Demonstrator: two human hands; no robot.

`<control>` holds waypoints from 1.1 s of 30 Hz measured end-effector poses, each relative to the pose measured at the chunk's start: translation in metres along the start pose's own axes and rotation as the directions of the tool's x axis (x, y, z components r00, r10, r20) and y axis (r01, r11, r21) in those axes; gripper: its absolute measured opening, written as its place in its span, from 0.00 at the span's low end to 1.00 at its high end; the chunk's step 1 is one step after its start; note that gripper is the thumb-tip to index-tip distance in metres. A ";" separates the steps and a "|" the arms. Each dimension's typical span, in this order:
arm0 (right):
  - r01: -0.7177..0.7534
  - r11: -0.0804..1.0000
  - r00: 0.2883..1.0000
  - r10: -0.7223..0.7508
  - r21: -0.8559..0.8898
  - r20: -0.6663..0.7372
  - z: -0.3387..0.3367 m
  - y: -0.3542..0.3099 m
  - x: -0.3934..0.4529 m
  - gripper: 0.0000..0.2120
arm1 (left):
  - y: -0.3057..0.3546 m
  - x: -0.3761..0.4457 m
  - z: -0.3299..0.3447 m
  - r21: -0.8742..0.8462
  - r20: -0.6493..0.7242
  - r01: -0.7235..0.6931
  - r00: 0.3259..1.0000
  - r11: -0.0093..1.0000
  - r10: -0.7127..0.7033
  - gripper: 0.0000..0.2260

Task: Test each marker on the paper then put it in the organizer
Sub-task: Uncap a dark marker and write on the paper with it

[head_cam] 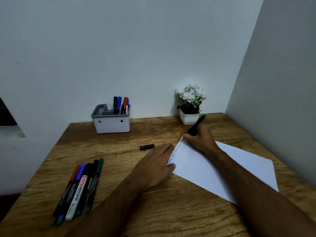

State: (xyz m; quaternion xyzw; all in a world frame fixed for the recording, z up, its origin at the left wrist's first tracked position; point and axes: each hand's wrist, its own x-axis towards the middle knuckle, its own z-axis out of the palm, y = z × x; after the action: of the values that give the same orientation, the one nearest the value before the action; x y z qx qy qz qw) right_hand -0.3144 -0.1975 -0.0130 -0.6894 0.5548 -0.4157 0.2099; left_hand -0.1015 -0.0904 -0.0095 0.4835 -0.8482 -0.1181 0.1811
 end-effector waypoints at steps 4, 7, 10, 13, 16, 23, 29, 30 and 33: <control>-0.024 1.000 1.000 0.024 0.000 -0.016 0.001 0.002 0.002 0.07 | -0.001 0.000 0.001 -0.002 -0.004 -0.004 1.000 1.000 0.004 0.27; -0.030 1.000 0.999 0.030 -0.001 -0.023 0.000 0.002 0.001 0.10 | -0.001 0.000 0.001 -0.003 -0.008 -0.010 1.000 1.000 0.010 0.27; -0.024 1.000 1.000 0.024 -0.001 -0.016 0.000 0.001 0.000 0.13 | -0.002 0.000 0.002 0.000 -0.018 -0.015 1.000 1.000 0.015 0.27; -0.040 0.999 0.999 0.040 0.001 -0.022 0.001 0.002 0.001 0.10 | -0.003 0.001 0.003 0.005 -0.012 -0.016 1.000 1.000 0.016 0.27; -0.043 0.999 0.999 0.043 0.005 -0.026 0.001 0.002 0.001 0.06 | -0.004 0.001 0.004 0.003 -0.012 -0.014 1.000 1.000 0.014 0.27; -0.058 0.998 0.995 0.061 0.031 -0.085 -0.002 -0.005 0.000 0.10 | -0.001 0.000 0.001 -0.014 -0.006 -0.001 1.000 1.000 0.001 0.26; -0.032 0.978 0.997 0.045 0.206 -0.057 -0.008 -0.016 -0.002 0.03 | -0.002 -0.001 -0.001 -0.142 -0.105 0.050 0.992 0.989 -0.065 0.23; -0.030 0.963 0.998 0.043 0.268 -0.041 -0.010 -0.019 -0.002 0.03 | -0.003 -0.001 -0.002 -0.166 -0.135 0.071 0.986 0.984 -0.094 0.23; -0.028 0.939 0.999 0.035 0.343 -0.013 -0.015 -0.028 -0.004 0.04 | -0.015 0.001 -0.006 -0.135 -0.223 0.110 0.965 0.985 -0.138 0.21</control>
State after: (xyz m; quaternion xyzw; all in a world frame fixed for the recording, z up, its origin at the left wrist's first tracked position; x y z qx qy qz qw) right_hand -0.3098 -0.1826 0.0152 -0.6295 0.4868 -0.5089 0.3283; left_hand -0.0880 -0.0988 -0.0090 0.5343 -0.7806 -0.1234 0.3000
